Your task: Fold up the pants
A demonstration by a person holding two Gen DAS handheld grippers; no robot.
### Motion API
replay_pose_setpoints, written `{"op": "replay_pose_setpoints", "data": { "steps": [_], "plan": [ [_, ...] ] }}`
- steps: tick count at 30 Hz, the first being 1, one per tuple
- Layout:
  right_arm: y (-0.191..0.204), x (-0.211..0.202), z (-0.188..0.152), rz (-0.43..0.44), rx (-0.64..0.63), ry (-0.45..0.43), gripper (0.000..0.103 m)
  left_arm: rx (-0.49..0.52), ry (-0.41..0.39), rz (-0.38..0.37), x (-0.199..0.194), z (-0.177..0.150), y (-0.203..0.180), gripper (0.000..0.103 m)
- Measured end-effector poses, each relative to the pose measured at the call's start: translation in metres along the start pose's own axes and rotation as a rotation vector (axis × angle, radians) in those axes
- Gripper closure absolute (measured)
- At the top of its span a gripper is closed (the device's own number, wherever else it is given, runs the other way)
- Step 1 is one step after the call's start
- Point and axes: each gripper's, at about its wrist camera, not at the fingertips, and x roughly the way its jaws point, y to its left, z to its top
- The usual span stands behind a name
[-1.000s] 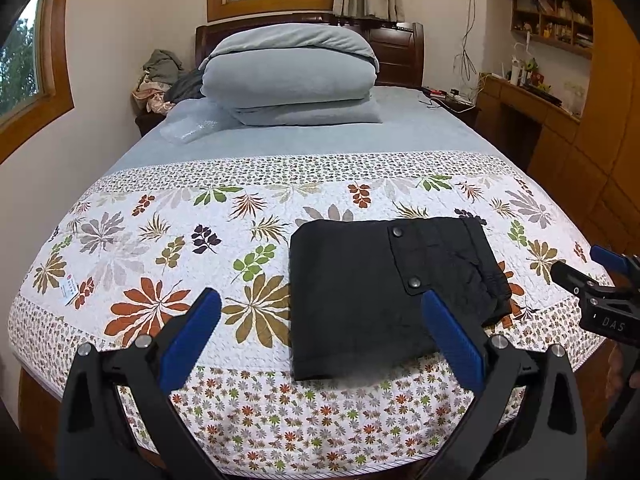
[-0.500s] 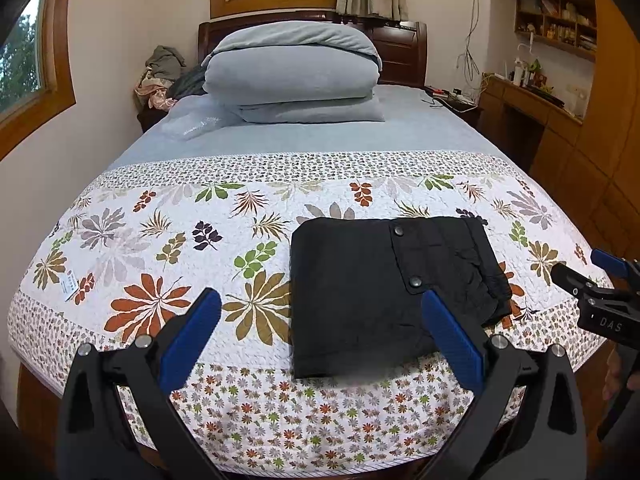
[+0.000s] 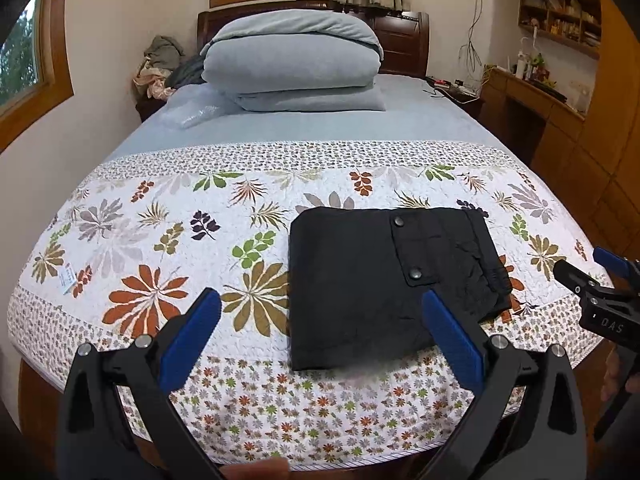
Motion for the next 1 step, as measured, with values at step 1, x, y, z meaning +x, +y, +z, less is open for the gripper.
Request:
{"op": "replay_pose_setpoints", "data": {
  "steps": [1],
  "plan": [
    [0.0006,-0.0002,-0.0003,0.0,-0.001,0.001,0.003,0.007,-0.003,0.005,-0.0004,0.0001,-0.0007,0.003]
  ]
}}
